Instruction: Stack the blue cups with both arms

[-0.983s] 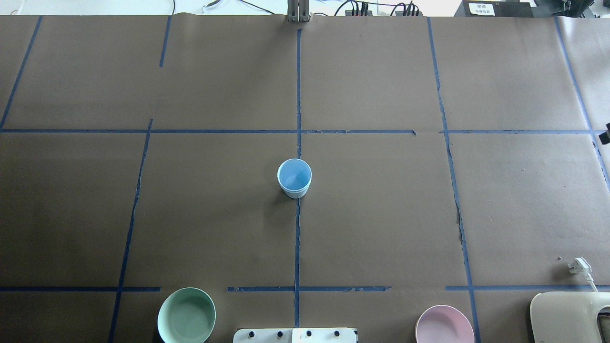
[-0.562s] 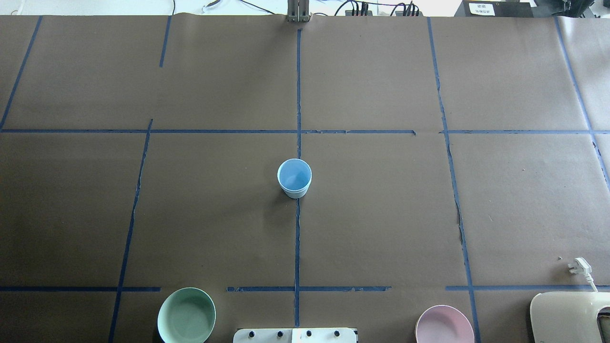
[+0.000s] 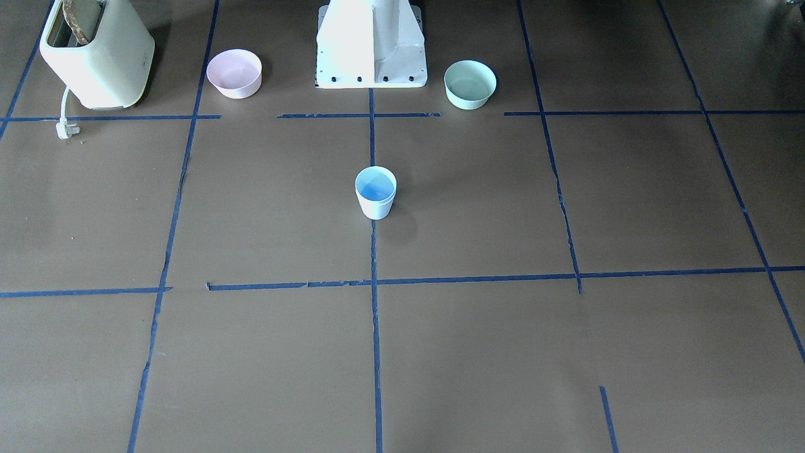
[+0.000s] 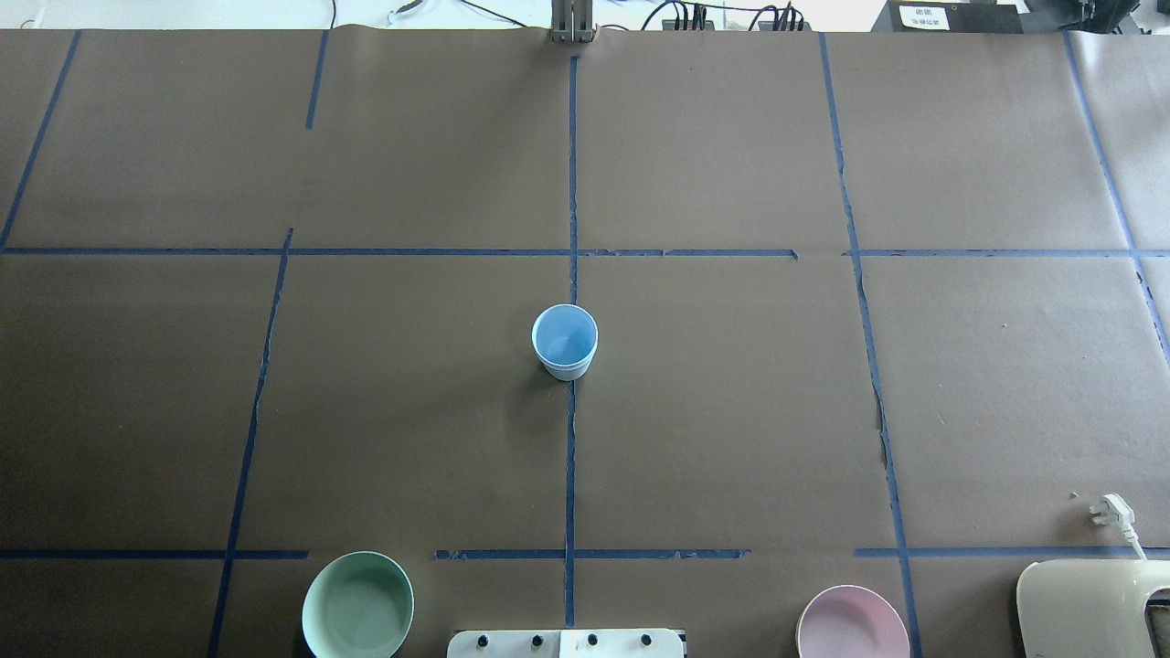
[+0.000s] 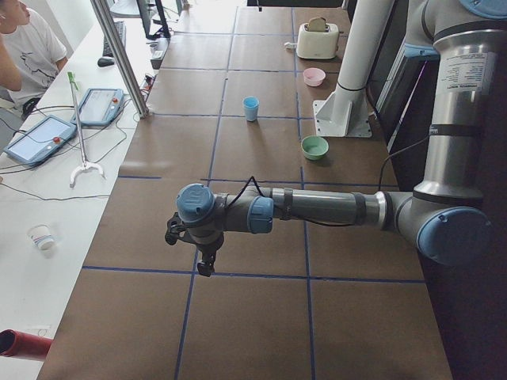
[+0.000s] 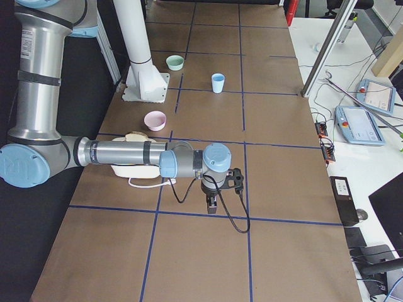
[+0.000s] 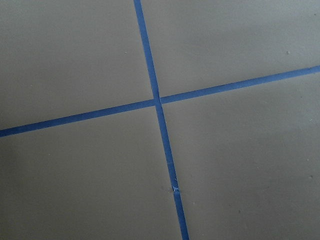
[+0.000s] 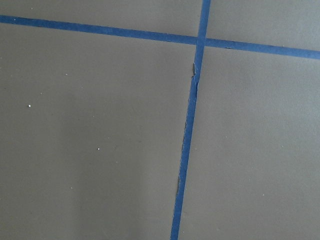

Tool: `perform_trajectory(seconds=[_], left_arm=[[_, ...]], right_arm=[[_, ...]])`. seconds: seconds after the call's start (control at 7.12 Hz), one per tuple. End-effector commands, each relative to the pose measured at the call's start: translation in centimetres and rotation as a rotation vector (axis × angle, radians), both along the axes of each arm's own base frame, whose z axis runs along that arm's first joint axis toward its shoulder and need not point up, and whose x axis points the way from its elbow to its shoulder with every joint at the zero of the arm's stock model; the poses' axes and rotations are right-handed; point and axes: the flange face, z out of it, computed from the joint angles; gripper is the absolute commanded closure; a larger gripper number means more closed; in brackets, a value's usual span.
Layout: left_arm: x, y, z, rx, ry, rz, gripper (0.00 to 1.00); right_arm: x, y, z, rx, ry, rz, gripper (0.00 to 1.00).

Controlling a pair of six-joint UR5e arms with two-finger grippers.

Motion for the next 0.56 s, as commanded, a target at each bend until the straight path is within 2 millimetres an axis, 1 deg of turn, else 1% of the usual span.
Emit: perform_trajectory(seconds=[0.0,0.14,0.28,0.42], left_arm=[[0.0,-0.1,0.4,-0.033,-0.001,-0.021,0.00],[0.0,-0.4,-0.4,-0.061,-0.006,-0.065,0.00],[0.0,-0.2,0.1,-0.081,-0.004,-0.073,0.00],[0.0,-0.3,0.0,-0.083,-0.002,-0.076,0.00]], right_arm=[[-0.1,0.1,-0.1,-0.001,-0.012,0.000,0.01],[0.0,0.0,0.1,-0.003,-0.009,-0.001,0.01],[-0.1,-0.4,-0.5,0.010,-0.017,-0.002,0.01],[0.1,-1.0,-1.3,0.017,-0.024,0.008,0.01]])
